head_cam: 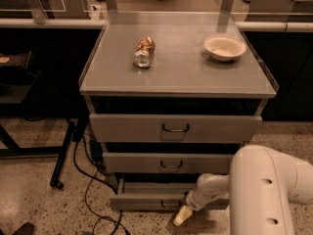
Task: Open bottom drawer
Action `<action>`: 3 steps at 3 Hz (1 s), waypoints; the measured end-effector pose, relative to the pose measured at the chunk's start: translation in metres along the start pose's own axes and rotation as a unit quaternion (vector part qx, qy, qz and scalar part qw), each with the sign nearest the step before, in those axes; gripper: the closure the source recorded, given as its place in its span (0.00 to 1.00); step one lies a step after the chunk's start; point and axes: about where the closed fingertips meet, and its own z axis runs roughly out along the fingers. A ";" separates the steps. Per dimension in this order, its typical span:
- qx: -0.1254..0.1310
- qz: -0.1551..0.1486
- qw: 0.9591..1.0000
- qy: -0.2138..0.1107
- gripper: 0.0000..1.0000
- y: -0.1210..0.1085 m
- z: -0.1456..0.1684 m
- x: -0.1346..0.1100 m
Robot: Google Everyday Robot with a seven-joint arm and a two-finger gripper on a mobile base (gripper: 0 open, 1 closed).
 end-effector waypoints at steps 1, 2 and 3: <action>-0.002 0.001 1.000 0.002 0.00 0.000 0.002 0.001; -0.014 0.004 1.000 0.011 0.00 -0.001 0.014 0.007; -0.029 0.016 0.999 0.023 0.00 0.010 0.017 0.022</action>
Offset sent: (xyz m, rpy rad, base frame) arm -0.0014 -0.0029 -0.0252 -0.0027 0.0576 0.0070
